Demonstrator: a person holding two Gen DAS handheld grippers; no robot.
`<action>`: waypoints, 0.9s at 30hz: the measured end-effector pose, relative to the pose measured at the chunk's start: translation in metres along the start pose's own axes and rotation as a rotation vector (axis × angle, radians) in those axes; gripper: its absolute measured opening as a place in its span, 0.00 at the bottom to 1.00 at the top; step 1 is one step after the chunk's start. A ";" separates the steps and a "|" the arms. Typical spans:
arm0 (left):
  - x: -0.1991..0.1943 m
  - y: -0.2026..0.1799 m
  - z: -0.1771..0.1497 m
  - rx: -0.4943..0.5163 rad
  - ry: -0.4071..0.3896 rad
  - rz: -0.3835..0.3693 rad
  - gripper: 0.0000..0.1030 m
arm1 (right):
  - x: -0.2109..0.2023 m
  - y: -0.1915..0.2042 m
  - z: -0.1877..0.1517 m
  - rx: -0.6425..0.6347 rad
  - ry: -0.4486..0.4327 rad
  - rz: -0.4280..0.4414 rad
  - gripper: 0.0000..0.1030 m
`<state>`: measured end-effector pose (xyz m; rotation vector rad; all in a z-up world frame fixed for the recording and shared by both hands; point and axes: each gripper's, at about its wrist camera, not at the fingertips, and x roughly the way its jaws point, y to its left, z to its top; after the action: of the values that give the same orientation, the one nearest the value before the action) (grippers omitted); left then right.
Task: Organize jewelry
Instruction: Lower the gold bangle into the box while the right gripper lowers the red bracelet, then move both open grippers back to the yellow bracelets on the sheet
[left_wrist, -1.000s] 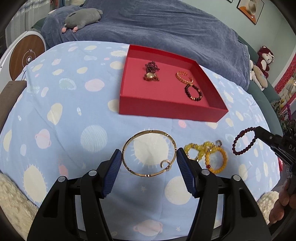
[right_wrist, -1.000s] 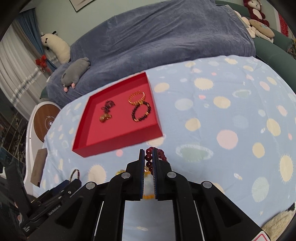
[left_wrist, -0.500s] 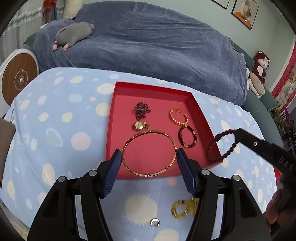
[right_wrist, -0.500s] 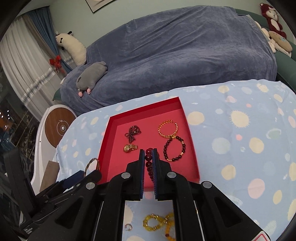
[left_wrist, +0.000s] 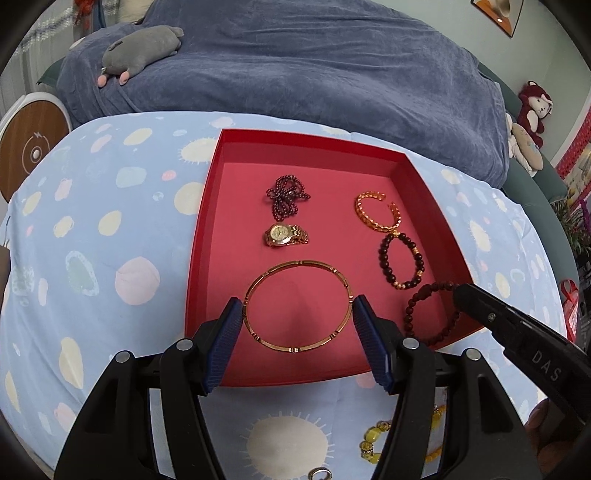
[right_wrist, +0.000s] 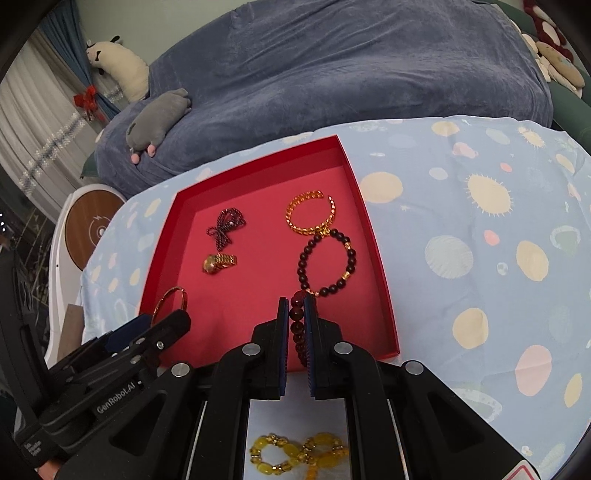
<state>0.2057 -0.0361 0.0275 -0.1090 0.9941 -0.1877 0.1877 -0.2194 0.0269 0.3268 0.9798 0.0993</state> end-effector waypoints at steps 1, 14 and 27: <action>0.001 0.001 0.000 -0.006 -0.004 0.009 0.58 | -0.001 0.000 -0.001 -0.004 -0.007 -0.007 0.13; -0.020 0.017 -0.023 -0.077 -0.030 0.008 0.74 | -0.032 -0.018 -0.032 0.057 -0.044 -0.008 0.28; -0.049 0.020 -0.078 -0.093 -0.016 0.003 0.75 | -0.046 -0.039 -0.092 0.086 0.013 -0.057 0.28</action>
<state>0.1168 -0.0073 0.0219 -0.1933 0.9871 -0.1379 0.0828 -0.2456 0.0043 0.3772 1.0072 0.0075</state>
